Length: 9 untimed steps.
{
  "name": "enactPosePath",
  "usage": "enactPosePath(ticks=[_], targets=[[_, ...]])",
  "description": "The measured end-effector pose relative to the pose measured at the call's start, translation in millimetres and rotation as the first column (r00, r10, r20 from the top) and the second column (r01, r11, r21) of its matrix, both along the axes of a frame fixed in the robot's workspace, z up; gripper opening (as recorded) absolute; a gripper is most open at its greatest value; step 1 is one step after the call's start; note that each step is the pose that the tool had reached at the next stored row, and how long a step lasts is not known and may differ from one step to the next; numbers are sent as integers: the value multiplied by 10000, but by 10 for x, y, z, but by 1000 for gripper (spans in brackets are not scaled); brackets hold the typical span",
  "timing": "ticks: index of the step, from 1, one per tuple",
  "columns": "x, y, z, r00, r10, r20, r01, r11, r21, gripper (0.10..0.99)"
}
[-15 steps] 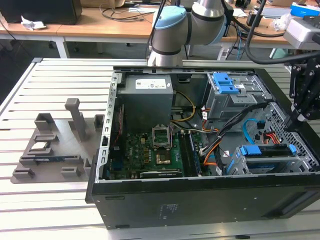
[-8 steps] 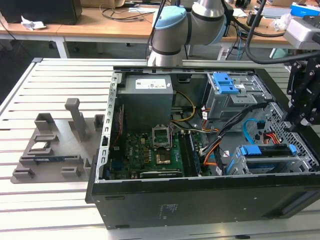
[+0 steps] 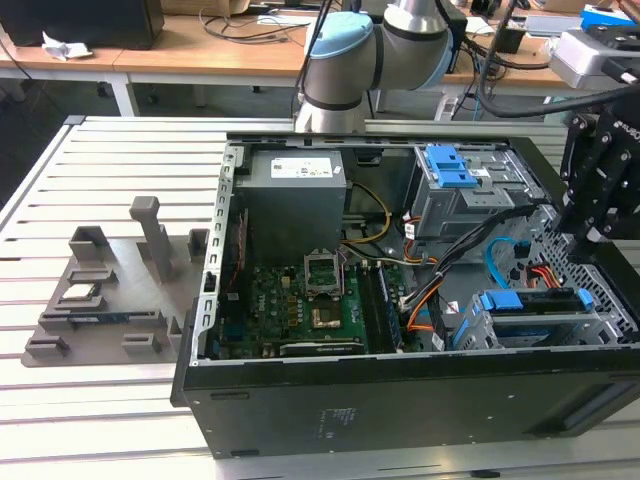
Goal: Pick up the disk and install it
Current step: 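Insert the second disk wire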
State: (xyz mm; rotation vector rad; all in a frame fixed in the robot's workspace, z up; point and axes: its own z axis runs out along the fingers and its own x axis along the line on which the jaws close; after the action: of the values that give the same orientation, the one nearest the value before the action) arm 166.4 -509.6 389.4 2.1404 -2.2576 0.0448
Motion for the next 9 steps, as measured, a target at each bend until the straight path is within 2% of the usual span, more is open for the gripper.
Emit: enactPosePath(ticks=[4, 6, 7, 9], targets=[[-181, 32, -34, 10000, -1, 1, 1, 10000, 0, 361], [-336, 40, -92, 10000, 27, 1, -27, 10000, 1, 361], [-380, 47, -126, 10000, 93, 2, -93, 10000, 1, 361], [-402, 53, -181, 9997, 253, 1, -253, 9997, -1, 361]])
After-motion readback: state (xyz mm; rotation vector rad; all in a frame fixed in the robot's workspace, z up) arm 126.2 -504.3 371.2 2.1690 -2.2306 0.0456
